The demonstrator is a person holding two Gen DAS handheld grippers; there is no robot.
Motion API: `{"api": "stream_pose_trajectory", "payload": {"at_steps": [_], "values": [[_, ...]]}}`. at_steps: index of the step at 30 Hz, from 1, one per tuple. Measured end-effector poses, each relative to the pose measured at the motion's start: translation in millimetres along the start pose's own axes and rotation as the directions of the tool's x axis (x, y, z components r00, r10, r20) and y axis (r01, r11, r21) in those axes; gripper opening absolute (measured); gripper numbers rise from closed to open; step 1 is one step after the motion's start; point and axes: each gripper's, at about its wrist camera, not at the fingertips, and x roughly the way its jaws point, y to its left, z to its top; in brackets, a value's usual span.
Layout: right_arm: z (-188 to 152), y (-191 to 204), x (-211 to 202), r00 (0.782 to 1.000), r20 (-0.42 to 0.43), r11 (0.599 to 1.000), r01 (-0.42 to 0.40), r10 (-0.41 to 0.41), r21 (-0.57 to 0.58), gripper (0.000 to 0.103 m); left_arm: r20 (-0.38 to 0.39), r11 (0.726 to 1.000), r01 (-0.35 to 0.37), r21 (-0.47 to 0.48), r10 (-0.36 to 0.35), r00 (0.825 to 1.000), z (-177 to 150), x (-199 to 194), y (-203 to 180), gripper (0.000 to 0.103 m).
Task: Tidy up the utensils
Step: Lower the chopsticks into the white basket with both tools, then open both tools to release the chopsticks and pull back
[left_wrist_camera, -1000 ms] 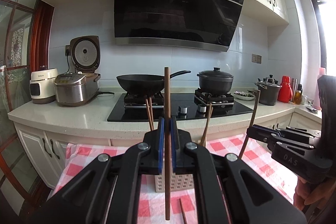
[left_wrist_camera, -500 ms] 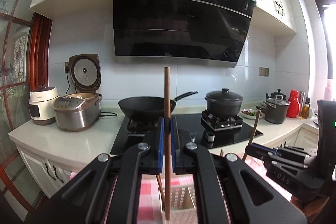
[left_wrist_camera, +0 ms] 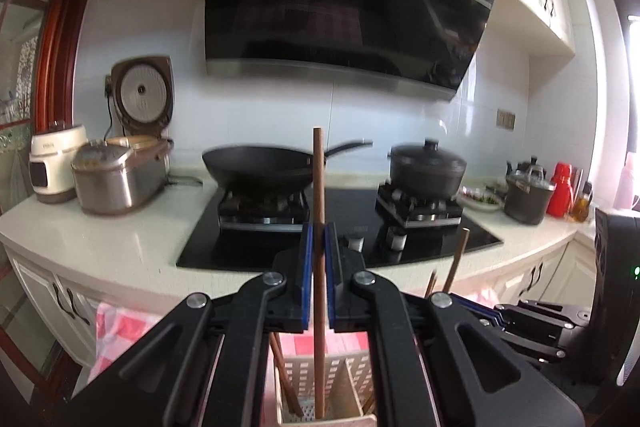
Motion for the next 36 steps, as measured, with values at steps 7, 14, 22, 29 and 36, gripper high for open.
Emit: {"api": "stream_pose_trajectory", "payload": {"at_steps": [7, 14, 22, 29, 36], "values": [[-23.2, -0.3, 31.8, 0.997, -0.080, 1.000, -0.012, 0.013, 0.014, 0.006, -0.114, 0.998, 0.000, -0.065, -0.007, 0.994, -44.3, 38.1, 18.2, 0.006], [-28.2, -3.3, 39.4, 0.995, -0.096, 0.999, -0.025, 0.029, 0.039, 0.011, -0.163, 1.000, -0.022, -0.018, 0.019, 0.987, -75.4, 51.0, 16.9, 0.006], [-39.4, -18.0, 20.0, 0.998, -0.061, 0.997, -0.015, 0.020, 0.079, 0.036, -0.110, 0.998, -0.067, -0.019, 0.065, 0.992, -87.6, 17.8, 31.5, 0.034], [-75.4, -26.9, -3.9, 0.999, -0.054, 0.995, 0.002, 0.003, 0.102, 0.036, -0.057, 0.991, -0.122, -0.046, 0.120, 0.991, -110.8, -37.5, 43.8, 0.071], [-149.0, -28.9, -4.8, 0.985, -0.165, 0.992, 0.068, -0.049, 0.110, 0.036, -0.121, 0.976, -0.216, -0.037, 0.210, 0.970, -174.2, -78.1, 50.8, 0.083]]}}
